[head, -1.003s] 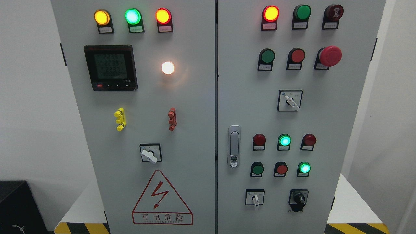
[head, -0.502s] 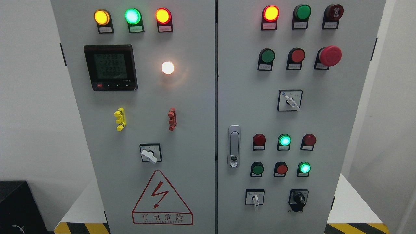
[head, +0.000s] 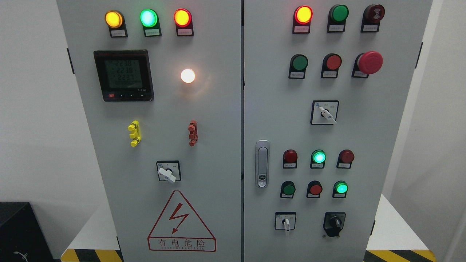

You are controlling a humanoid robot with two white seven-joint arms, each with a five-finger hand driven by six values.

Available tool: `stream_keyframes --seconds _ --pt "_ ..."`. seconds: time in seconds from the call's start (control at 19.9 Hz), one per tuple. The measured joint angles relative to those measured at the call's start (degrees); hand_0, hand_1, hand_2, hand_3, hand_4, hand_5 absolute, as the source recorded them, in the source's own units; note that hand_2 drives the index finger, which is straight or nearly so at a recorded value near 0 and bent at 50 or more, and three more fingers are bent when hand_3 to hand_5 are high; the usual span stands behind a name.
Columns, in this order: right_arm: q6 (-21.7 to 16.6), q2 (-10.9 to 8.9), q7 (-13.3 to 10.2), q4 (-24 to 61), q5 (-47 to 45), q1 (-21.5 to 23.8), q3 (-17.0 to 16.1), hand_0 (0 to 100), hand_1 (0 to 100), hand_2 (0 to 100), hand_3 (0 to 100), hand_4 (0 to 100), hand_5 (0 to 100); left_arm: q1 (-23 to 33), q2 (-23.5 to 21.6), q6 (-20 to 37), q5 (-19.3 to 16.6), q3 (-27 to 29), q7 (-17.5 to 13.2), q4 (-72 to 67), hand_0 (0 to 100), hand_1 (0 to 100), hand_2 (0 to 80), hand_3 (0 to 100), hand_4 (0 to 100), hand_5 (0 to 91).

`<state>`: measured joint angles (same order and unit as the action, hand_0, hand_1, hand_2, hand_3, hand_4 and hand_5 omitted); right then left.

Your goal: Flip black knob to close circuit

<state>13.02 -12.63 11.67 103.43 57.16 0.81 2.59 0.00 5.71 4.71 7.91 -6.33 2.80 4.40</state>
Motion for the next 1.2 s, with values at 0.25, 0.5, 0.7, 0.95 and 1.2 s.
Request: stream_keyframes --seconds 0.25,0.5,0.7,0.95,1.2 --pt "3.1 -0.04 1.7 1.0 2.1 -3.0 1.4 0 2 91 100 85 84 0.0 0.0 0.0 0.0 0.0 0.0 0.0 12 56 0.0 0 0 0.0" --pt "5.4 -0.06 2.3 1.5 4.2 -5.7 2.7 0 2 91 100 85 84 0.0 0.0 0.0 0.0 0.0 0.0 0.0 12 56 0.0 0 0 0.0" --pt "7.5 -0.07 3.2 1.3 6.4 -7.9 3.6 0 3 91 100 86 84 0.0 0.0 0.0 0.0 0.0 0.0 0.0 12 56 0.0 0 0 0.0" --pt "9.8 -0.04 4.3 0.9 8.9 -10.1 4.8 1 4 91 100 86 84 0.0 0.0 0.0 0.0 0.0 0.0 0.0 12 56 0.0 0 0 0.0" --pt "12.4 0.14 6.2 0.6 11.5 -11.4 5.7 1 4 91 100 86 85 0.0 0.0 0.2 0.0 0.0 0.0 0.0 12 56 0.0 0 0 0.0"
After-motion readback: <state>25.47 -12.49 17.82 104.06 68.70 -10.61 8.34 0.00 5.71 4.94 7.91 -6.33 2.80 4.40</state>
